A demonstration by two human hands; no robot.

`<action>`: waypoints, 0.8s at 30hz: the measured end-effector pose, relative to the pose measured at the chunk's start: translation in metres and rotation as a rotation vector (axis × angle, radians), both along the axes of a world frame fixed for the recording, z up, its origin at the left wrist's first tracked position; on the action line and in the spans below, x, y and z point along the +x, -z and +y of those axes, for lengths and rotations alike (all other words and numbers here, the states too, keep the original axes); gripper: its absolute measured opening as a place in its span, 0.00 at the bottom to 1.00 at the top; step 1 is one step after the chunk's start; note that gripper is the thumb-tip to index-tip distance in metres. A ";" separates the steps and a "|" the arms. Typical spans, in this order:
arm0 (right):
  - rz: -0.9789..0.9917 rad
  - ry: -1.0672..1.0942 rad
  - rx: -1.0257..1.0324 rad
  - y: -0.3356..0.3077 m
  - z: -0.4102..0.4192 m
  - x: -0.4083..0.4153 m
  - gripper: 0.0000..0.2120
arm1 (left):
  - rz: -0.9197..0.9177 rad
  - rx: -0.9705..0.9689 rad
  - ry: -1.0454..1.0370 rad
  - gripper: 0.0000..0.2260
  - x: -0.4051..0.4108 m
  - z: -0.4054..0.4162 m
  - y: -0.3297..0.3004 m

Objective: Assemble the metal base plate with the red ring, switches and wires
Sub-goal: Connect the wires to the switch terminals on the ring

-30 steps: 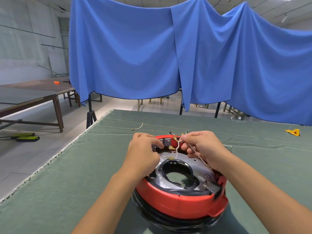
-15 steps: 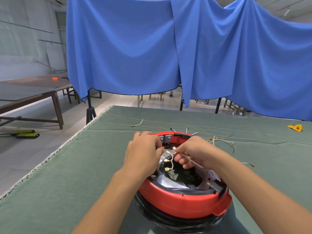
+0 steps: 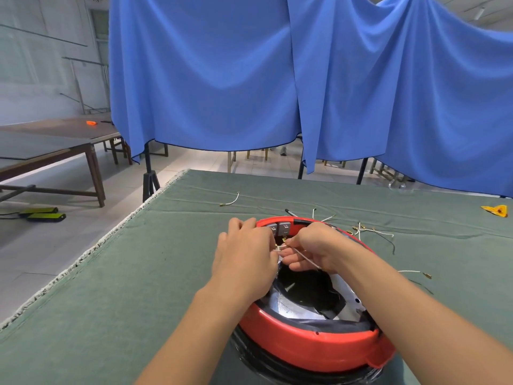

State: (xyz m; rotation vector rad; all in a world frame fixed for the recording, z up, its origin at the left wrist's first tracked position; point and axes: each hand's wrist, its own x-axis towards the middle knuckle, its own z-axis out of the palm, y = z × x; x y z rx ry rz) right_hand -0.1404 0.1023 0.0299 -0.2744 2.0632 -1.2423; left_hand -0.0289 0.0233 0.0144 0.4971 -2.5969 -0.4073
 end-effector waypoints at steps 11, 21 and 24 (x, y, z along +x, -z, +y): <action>0.019 0.034 -0.046 0.000 0.004 0.005 0.18 | -0.047 0.047 0.022 0.20 -0.002 -0.002 0.002; 0.018 0.056 -0.028 0.001 0.005 0.003 0.16 | -0.093 0.011 0.026 0.22 -0.003 -0.002 0.003; 0.014 0.052 -0.024 0.001 0.005 0.001 0.15 | -0.095 0.012 0.025 0.22 -0.003 -0.002 0.003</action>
